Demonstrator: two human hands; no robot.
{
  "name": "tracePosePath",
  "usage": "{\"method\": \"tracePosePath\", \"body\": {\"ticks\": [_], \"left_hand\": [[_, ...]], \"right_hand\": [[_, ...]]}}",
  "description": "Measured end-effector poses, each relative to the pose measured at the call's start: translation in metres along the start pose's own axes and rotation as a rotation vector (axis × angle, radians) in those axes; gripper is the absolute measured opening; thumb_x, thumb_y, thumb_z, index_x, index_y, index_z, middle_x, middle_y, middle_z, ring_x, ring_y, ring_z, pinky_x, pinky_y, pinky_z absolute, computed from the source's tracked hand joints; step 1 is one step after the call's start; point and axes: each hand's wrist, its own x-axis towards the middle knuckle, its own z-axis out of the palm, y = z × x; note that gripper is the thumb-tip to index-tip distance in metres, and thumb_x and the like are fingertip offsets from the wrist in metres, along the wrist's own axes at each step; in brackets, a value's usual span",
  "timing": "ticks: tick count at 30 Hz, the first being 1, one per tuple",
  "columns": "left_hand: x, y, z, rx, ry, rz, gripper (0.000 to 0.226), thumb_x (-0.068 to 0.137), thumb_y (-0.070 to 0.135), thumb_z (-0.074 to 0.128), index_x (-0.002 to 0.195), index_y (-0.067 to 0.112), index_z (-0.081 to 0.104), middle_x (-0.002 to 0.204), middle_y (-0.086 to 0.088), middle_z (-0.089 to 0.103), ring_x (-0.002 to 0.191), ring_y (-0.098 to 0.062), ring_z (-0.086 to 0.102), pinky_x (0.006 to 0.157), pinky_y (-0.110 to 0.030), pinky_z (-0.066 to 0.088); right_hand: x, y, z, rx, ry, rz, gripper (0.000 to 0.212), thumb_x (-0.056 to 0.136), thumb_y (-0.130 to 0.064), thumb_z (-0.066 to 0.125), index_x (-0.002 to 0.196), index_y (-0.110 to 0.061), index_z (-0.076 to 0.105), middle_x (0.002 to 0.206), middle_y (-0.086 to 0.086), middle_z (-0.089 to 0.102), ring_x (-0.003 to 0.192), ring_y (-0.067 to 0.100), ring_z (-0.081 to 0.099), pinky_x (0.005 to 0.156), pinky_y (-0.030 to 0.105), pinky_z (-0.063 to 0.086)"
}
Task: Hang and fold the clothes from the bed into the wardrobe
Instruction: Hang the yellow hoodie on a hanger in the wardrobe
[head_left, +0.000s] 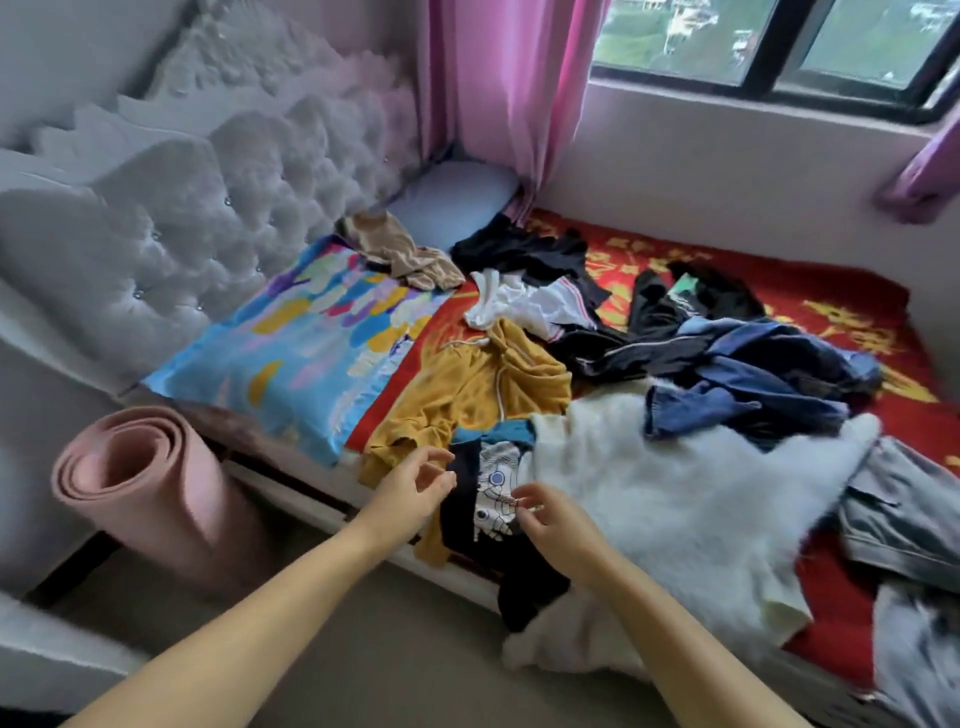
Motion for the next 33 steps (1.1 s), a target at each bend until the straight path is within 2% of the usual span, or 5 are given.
{"method": "tracePosePath", "body": {"ticks": [12, 18, 24, 29, 33], "left_hand": [[0.166, -0.014, -0.007, 0.060, -0.067, -0.049, 0.019, 0.095, 0.027, 0.054, 0.113, 0.024, 0.055, 0.105, -0.005, 0.060, 0.095, -0.014, 0.059, 0.074, -0.017, 0.044], [0.275, -0.044, -0.041, 0.125, -0.149, -0.115, 0.017, 0.095, 0.028, 0.053, 0.112, 0.026, 0.052, 0.096, 0.000, 0.061, 0.080, -0.011, 0.058, 0.073, -0.023, 0.044], [0.366, -0.103, -0.050, 0.255, -0.228, -0.201, 0.021, 0.096, 0.028, 0.051, 0.116, 0.025, 0.049, 0.095, 0.005, 0.056, 0.080, -0.008, 0.055, 0.066, -0.020, 0.042], [0.424, -0.167, -0.023, 0.517, -0.270, -0.083, 0.032, 0.096, 0.030, 0.049, 0.127, 0.023, 0.049, 0.124, 0.007, 0.049, 0.116, -0.014, 0.048, 0.089, -0.028, 0.042], [0.472, -0.210, -0.004, 0.694, -0.245, -0.132, 0.058, 0.095, 0.036, 0.049, 0.146, 0.019, 0.027, 0.153, -0.006, 0.022, 0.140, -0.025, 0.023, 0.112, -0.042, 0.027]], "right_hand": [[0.142, 0.028, -0.040, -0.027, -0.057, 0.116, 0.030, 0.098, -0.021, 0.045, 0.125, -0.012, 0.054, 0.120, 0.003, 0.059, 0.097, 0.013, 0.055, 0.080, 0.019, 0.043], [0.261, 0.038, -0.025, -0.055, -0.095, 0.244, 0.030, 0.097, -0.023, 0.045, 0.125, -0.014, 0.053, 0.122, 0.003, 0.060, 0.097, 0.013, 0.058, 0.081, 0.024, 0.047], [0.350, 0.076, 0.002, -0.100, -0.165, 0.381, 0.033, 0.095, -0.018, 0.044, 0.126, -0.010, 0.052, 0.122, 0.009, 0.060, 0.099, 0.017, 0.058, 0.080, 0.026, 0.046], [0.416, 0.119, 0.016, -0.131, -0.091, 0.451, 0.036, 0.095, -0.019, 0.047, 0.129, -0.006, 0.049, 0.130, 0.014, 0.049, 0.112, 0.025, 0.052, 0.096, 0.033, 0.042], [0.462, 0.145, 0.036, -0.179, 0.058, 0.483, 0.059, 0.096, -0.025, 0.050, 0.144, 0.000, 0.027, 0.148, 0.017, 0.027, 0.135, 0.029, 0.032, 0.109, 0.033, 0.028]]}}
